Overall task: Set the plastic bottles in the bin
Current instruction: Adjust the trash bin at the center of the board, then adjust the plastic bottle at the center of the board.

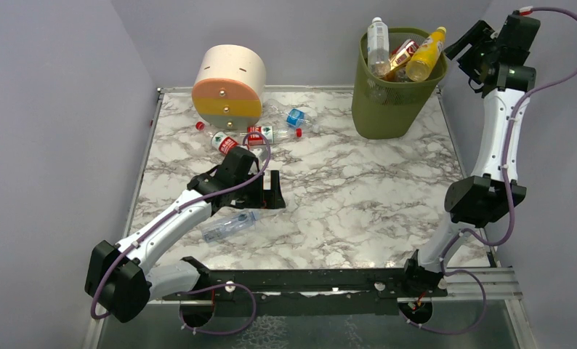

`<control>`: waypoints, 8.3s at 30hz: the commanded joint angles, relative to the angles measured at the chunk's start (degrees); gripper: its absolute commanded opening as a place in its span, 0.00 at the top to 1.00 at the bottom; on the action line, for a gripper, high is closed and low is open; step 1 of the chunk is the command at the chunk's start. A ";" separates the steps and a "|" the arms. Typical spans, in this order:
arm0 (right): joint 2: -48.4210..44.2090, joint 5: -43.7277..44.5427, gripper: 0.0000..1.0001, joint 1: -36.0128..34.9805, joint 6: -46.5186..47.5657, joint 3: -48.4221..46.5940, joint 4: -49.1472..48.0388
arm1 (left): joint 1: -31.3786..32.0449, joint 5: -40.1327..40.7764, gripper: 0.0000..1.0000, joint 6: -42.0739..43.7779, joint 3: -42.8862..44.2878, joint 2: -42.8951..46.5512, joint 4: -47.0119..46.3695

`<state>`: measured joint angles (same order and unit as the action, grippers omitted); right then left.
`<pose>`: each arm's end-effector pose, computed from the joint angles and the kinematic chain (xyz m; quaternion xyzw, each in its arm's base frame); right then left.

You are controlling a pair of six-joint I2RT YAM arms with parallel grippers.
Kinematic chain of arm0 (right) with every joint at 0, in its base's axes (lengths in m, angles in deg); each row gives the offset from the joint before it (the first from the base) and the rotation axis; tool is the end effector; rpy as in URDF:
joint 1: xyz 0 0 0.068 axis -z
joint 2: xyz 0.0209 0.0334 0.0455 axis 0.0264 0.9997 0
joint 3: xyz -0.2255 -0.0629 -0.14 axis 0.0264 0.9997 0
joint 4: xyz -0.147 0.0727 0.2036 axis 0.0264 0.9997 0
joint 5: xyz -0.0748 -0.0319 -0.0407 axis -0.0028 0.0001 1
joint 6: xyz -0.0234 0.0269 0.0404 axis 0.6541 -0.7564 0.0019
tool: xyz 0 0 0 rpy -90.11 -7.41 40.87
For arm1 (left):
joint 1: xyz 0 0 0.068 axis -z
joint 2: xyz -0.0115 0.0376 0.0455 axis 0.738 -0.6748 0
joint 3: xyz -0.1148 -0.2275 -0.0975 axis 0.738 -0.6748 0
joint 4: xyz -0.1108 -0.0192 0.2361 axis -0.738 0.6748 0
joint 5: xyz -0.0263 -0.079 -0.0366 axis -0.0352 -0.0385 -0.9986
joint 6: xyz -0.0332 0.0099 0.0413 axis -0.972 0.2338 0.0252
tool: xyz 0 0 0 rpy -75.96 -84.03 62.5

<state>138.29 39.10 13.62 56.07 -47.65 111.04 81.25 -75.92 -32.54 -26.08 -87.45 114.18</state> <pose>0.3883 -0.0995 0.4734 0.2548 0.7851 0.1174 0.5521 0.1883 -0.1365 0.2577 0.0787 0.9316 -0.2782 0.2205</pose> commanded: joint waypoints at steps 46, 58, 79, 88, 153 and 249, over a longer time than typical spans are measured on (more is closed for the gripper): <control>5.36 -1.60 0.84 -2.39 -1.58 6.41 -2.36 | -0.34 -0.90 0.03 0.91 1.94 -0.84 -0.71; 6.25 -4.65 0.84 -2.39 -0.18 -2.08 3.90 | -0.36 -1.50 0.03 0.80 1.46 -0.68 -1.38; -5.17 -8.65 0.84 -2.39 2.35 6.33 7.89 | -0.34 -3.47 0.03 -0.10 0.10 1.39 -1.76; -9.46 -7.00 0.40 -2.39 3.07 12.01 6.84 | -0.37 -3.24 0.03 -0.82 0.27 2.35 -1.05; -38.67 -26.04 0.20 -21.88 3.61 42.64 -5.97 | -6.42 24.86 0.01 -29.69 76.01 -71.42 -10.84; -45.46 -27.51 0.20 -21.91 2.14 54.08 -7.85 | -3.68 34.83 0.01 5.42 68.74 -65.00 0.10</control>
<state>92.07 11.73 -7.95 58.70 5.24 104.26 77.40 -44.69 -28.89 39.49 -149.13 113.05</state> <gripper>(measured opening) 0.795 0.989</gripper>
